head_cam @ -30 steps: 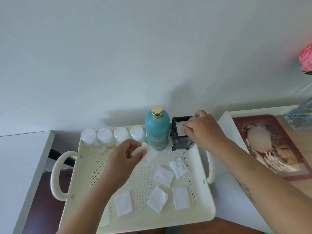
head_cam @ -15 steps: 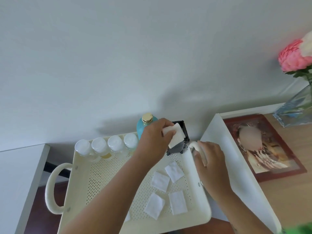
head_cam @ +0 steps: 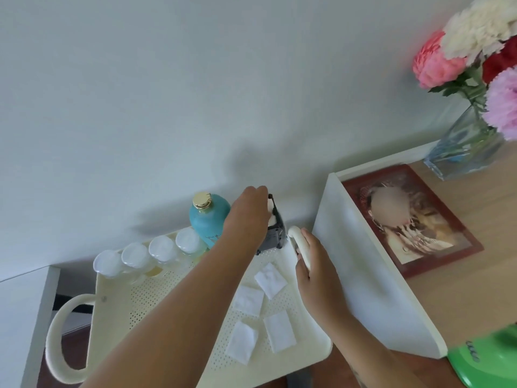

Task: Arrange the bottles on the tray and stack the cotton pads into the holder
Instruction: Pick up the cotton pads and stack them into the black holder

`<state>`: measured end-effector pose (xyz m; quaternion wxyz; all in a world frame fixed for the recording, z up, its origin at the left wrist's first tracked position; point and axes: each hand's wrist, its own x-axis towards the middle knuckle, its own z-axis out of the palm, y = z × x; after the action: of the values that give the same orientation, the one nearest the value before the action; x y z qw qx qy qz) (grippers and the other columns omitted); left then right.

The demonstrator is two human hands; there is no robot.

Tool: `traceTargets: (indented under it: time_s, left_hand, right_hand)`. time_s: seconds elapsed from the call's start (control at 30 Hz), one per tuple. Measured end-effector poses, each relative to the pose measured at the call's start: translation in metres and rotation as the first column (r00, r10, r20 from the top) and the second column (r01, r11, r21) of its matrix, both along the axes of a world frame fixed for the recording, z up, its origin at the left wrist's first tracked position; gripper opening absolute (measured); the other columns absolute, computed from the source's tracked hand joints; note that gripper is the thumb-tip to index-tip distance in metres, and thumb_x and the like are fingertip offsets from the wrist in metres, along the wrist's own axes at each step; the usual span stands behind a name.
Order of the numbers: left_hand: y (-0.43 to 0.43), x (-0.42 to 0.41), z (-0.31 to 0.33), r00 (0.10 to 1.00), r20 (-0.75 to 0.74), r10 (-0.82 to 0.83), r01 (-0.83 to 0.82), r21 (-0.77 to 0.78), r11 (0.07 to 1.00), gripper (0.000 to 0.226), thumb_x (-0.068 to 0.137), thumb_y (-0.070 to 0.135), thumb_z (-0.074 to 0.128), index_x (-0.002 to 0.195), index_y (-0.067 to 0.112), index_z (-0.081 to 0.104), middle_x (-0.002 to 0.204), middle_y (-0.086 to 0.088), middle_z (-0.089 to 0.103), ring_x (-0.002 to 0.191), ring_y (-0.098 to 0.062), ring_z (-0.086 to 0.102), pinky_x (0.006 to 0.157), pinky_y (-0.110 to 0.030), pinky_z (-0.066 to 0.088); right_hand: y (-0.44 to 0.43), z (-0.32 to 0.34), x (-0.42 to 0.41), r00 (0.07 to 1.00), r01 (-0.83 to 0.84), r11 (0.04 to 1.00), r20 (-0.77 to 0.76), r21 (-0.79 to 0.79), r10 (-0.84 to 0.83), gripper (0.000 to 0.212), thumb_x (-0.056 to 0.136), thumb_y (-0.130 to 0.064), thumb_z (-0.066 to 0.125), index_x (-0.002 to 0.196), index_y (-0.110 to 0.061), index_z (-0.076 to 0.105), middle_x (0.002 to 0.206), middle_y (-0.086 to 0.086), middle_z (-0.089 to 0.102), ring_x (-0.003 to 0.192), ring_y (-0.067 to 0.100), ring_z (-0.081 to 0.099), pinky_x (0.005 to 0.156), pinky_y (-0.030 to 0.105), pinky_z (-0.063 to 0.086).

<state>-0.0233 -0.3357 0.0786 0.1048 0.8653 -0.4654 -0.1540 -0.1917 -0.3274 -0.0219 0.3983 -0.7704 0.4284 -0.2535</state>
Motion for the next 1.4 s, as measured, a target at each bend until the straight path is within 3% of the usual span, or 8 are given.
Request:
traceTargets:
  time_s: [0.13, 0.27, 0.33, 0.47, 0.87, 1.1, 1.27, 1.4]
  left_hand:
    - [0.004, -0.006, -0.006, 0.962, 0.259, -0.083, 0.114, -0.104, 0.988, 0.037, 0.080, -0.002, 0.069, 0.111, 0.012, 0.054, 0.116, -0.004, 0.047, 0.099, -0.024, 0.048, 0.075, -0.033, 0.049]
    - [0.014, -0.009, -0.009, 0.897, 0.416, -0.149, 0.171, -0.017, 0.985, 0.017, 0.084, 0.012, 0.069, 0.098, 0.017, 0.062, 0.100, 0.000, 0.060, 0.097, -0.024, 0.049, 0.083, -0.033, 0.042]
    - [0.019, -0.010, -0.013, 0.915, 0.371, -0.156, 0.163, 0.012, 0.987, 0.005, 0.090, 0.018, 0.061, 0.091, 0.014, 0.063, 0.090, -0.001, 0.063, 0.092, -0.022, 0.052, 0.078, -0.032, 0.042]
    - [0.029, -0.019, -0.024, 0.944, 0.286, -0.161, 0.153, 0.051, 0.987, 0.035, 0.097, 0.040, 0.039, 0.084, 0.015, 0.060, 0.085, -0.001, 0.064, 0.090, -0.022, 0.055, 0.088, -0.035, 0.041]
    - [0.041, -0.024, -0.033, 0.960, 0.209, -0.184, 0.181, 0.033, 0.983, 0.047, 0.095, 0.047, 0.039, 0.127, 0.015, 0.050, 0.126, 0.001, 0.060, 0.120, -0.017, 0.051, 0.117, -0.042, 0.020]
    - [0.055, -0.023, -0.025, 0.953, 0.204, -0.226, 0.251, -0.110, 0.962, 0.047, 0.096, 0.042, 0.045, 0.134, 0.014, 0.050, 0.135, 0.000, 0.056, 0.130, -0.019, 0.045, 0.116, -0.038, 0.019]
    - [0.104, -0.010, -0.023, 0.956, 0.134, -0.262, 0.292, -0.349, 0.890, 0.034, 0.089, 0.022, 0.066, 0.121, 0.010, 0.063, 0.116, -0.003, 0.067, 0.112, -0.021, 0.059, 0.096, -0.037, 0.050]
    - [0.155, 0.014, -0.039, 0.995, -0.015, -0.098, 0.087, -0.336, 0.938, 0.030, 0.089, 0.023, 0.066, 0.118, 0.016, 0.063, 0.113, 0.003, 0.067, 0.104, -0.015, 0.059, 0.091, -0.027, 0.048]
  right_hand:
    - [0.000, -0.002, -0.001, 1.000, -0.008, 1.000, -0.004, 0.002, 0.008, 0.056, 0.094, -0.015, 0.049, 0.142, -0.034, 0.028, 0.141, -0.018, 0.043, 0.127, -0.002, 0.041, 0.100, 0.009, 0.035]
    - [-0.001, -0.003, -0.001, 1.000, -0.021, 1.000, -0.010, 0.000, 0.021, 0.056, 0.095, -0.018, 0.048, 0.142, -0.039, 0.024, 0.141, -0.020, 0.042, 0.125, -0.008, 0.039, 0.095, 0.001, 0.031]
    - [-0.001, -0.003, -0.001, 1.000, -0.022, 1.000, -0.001, -0.001, 0.022, 0.054, 0.095, -0.019, 0.046, 0.141, -0.039, 0.025, 0.141, -0.018, 0.044, 0.125, -0.004, 0.043, 0.096, 0.009, 0.037]
    - [-0.001, -0.003, -0.001, 1.000, -0.022, 0.999, 0.004, -0.026, 0.022, 0.051, 0.096, -0.019, 0.045, 0.140, -0.036, 0.027, 0.138, -0.014, 0.050, 0.121, 0.002, 0.050, 0.093, 0.016, 0.044]
    - [-0.001, 0.000, -0.001, 0.999, -0.030, 0.999, -0.012, -0.012, 0.030, 0.051, 0.095, -0.020, 0.045, 0.141, -0.035, 0.028, 0.136, -0.015, 0.050, 0.119, 0.001, 0.050, 0.091, 0.017, 0.045]
    - [0.000, 0.004, -0.002, 0.999, -0.028, 1.000, -0.034, -0.012, 0.027, 0.050, 0.096, -0.020, 0.045, 0.141, -0.034, 0.028, 0.138, -0.012, 0.049, 0.122, 0.006, 0.049, 0.096, 0.025, 0.047]
    - [0.008, 0.017, -0.005, 0.997, -0.023, 0.994, -0.074, -0.108, 0.015, 0.049, 0.093, -0.020, 0.049, 0.139, -0.029, 0.032, 0.132, -0.008, 0.040, 0.113, 0.014, 0.053, 0.079, 0.029, 0.055]
    - [0.026, 0.026, 0.001, 0.994, -0.029, 0.924, -0.109, -0.380, -0.013, 0.042, 0.088, -0.012, 0.059, 0.129, -0.011, 0.053, 0.137, 0.010, 0.049, 0.128, 0.025, 0.045, 0.103, 0.039, 0.042]
